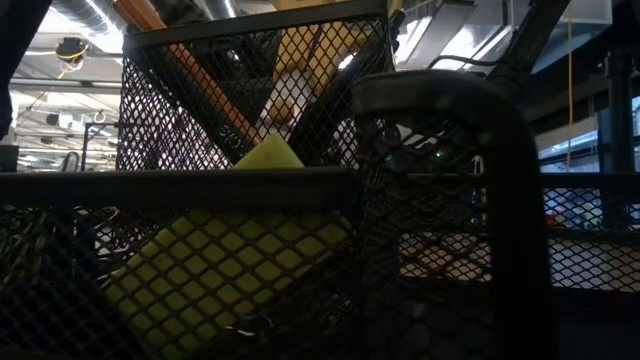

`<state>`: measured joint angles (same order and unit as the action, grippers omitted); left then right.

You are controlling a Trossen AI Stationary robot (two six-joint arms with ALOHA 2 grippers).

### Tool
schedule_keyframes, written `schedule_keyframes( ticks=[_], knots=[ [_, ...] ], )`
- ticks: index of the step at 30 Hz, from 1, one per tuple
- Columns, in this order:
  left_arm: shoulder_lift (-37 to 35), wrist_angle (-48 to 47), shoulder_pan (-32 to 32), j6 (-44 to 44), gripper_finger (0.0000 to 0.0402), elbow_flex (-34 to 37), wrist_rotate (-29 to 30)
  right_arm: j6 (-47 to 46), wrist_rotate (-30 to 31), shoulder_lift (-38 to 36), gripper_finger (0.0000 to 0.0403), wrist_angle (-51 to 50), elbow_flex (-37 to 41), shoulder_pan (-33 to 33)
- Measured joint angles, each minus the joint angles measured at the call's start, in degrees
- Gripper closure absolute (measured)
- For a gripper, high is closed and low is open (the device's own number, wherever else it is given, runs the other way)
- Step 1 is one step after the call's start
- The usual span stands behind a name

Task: Pick and place office supplies into organizer
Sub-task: Put the blue sticky notes into the black desk organizer

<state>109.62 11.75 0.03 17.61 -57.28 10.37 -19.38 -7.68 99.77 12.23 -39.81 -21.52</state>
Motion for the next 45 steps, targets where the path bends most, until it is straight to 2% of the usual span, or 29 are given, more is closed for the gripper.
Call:
schedule_keyframes(
  ticks=[18,24,28,29,37,42,45],
  knots=[
    [0.0,0.5,-0.5,-0.6,0.0194,0.0,0.5,-1.4,0.0,0.0,0.0203,0.1,0.0,0.0],
    [1.7,-0.9,-0.6,-1.7,0.0194,0.0,11.8,-1.5,0.0,0.0,0.0203,0.3,0.0,0.0],
    [3.2,-0.5,-1.0,-3.6,0.0194,0.0,4.7,-1.6,0.0,0.0,0.0203,0.3,0.0,0.0],
    [3.6,0.0,-1.0,-3.9,0.0194,0.0,4.7,-1.6,0.0,0.0,0.0203,0.3,0.0,0.0],
    [4.7,1.3,-1.2,-5.9,0.0196,-0.1,8.0,-1.6,0.0,0.0,0.0203,0.3,0.0,0.0],
    [4.8,1.1,-1.5,-3.8,0.0194,-0.1,14.1,-3.7,-1.0,0.0,0.0203,0.5,0.0,0.3],
    [4.8,1.0,-2.2,-3.1,0.0195,-0.1,14.2,-4.2,-1.3,0.0,0.0203,0.6,0.0,1.1]
  ],
)
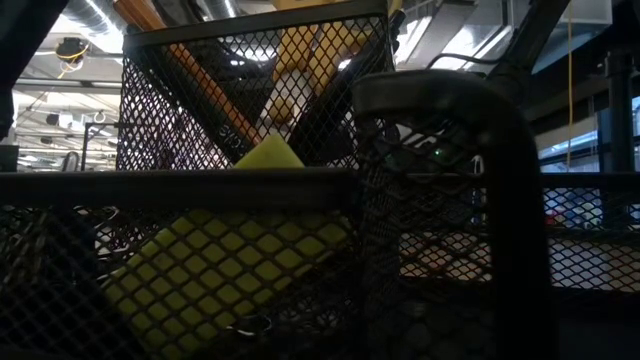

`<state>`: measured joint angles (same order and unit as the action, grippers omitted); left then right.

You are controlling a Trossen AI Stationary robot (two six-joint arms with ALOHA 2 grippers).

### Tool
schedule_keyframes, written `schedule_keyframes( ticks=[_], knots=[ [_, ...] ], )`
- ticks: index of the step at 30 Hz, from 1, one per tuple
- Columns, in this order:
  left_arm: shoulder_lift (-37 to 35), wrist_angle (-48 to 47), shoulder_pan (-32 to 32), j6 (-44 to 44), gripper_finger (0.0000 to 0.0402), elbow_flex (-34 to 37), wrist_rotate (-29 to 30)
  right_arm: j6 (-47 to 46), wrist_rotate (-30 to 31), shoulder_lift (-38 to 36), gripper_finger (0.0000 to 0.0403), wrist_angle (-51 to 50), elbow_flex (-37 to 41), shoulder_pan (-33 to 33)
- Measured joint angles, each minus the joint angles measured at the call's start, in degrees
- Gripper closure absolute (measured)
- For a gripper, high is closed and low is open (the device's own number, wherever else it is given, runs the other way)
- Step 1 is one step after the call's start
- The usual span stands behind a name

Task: Pick and place office supplies into organizer
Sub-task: Put the blue sticky notes into the black desk organizer

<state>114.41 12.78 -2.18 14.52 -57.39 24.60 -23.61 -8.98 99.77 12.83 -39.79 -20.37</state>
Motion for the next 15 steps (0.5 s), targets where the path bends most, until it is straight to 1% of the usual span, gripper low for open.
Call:
schedule_keyframes(
  ticks=[9,15],
  knots=[
    [0.0,0.2,-1.1,0.2,0.0197,0.0,-0.2,-0.2,-0.2,0.0,0.0203,0.2,0.0,2.7],
    [0.1,0.9,-1.0,0.2,0.0196,0.1,0.0,0.0,-0.2,0.0,0.0203,0.2,0.0,3.0]
  ],
)
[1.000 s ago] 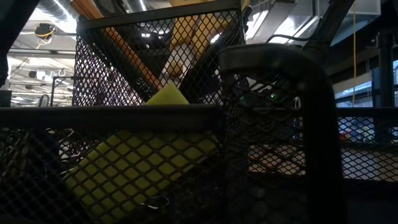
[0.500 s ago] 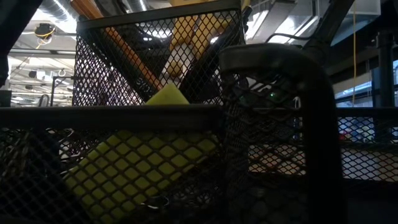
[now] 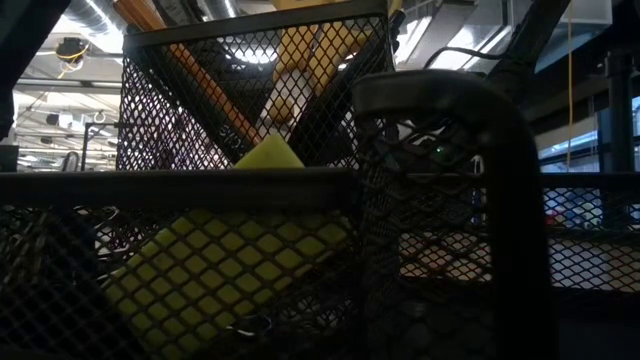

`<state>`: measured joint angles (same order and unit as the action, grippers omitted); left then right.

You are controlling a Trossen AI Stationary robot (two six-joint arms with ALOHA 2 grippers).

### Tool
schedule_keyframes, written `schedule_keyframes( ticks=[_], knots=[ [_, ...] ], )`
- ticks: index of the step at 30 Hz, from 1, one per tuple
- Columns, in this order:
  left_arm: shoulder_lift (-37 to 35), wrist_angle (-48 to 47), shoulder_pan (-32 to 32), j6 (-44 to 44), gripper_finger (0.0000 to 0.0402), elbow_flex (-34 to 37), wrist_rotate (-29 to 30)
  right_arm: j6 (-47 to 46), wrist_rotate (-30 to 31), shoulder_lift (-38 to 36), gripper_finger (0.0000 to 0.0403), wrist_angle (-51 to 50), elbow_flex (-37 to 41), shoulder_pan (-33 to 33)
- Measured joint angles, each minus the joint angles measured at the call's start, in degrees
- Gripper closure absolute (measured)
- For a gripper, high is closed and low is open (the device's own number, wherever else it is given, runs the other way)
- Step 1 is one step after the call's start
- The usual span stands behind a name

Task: Pick and place office supplies into organizer
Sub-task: Put the blue sticky notes into the black desk organizer

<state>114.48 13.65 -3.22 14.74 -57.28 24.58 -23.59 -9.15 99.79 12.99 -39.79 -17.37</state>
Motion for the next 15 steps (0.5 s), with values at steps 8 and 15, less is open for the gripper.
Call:
schedule_keyframes(
  ticks=[8,15],
  knots=[
    [-0.1,-1.2,0.1,-0.8,0.0199,-0.1,-3.3,1.3,0.0,0.0,0.0203,-0.6,0.0,-0.1],
    [-0.1,-1.5,0.3,-2.8,0.0199,-0.1,-4.4,-2.7,0.1,0.0,0.0203,-1.1,0.0,0.1]
  ],
)
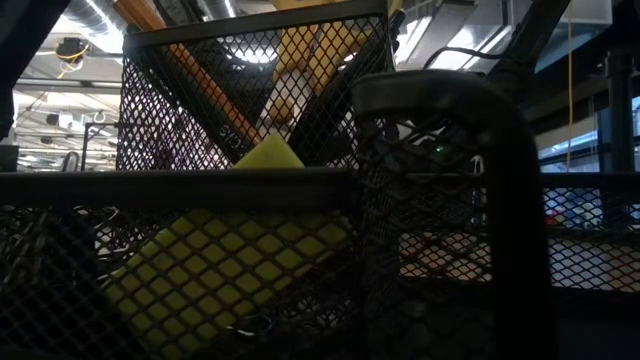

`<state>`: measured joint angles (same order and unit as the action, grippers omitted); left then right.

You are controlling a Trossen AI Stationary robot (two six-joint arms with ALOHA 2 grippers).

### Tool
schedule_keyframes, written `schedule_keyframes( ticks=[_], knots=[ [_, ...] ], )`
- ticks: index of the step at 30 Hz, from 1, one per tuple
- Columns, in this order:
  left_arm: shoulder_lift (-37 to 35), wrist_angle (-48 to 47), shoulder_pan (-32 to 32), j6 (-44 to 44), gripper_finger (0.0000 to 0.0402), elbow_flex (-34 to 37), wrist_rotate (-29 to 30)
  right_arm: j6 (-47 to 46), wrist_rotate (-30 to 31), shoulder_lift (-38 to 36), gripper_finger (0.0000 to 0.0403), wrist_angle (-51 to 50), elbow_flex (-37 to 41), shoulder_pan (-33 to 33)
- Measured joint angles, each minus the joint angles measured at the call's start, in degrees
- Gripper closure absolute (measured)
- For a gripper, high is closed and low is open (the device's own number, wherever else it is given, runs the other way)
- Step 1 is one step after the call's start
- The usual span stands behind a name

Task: Pick and place office supplies into organizer
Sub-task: Put the blue sticky notes into the black desk organizer

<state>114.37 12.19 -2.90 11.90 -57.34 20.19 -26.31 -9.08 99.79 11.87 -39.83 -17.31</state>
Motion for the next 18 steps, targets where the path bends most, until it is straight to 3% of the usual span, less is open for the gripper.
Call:
schedule_keyframes(
  ticks=[18],
  knots=[
    [0.1,1.8,1.1,1.2,0.0199,0.1,2.8,-0.5,-1.8,0.0,0.0203,1.0,0.1,1.8]
  ],
)
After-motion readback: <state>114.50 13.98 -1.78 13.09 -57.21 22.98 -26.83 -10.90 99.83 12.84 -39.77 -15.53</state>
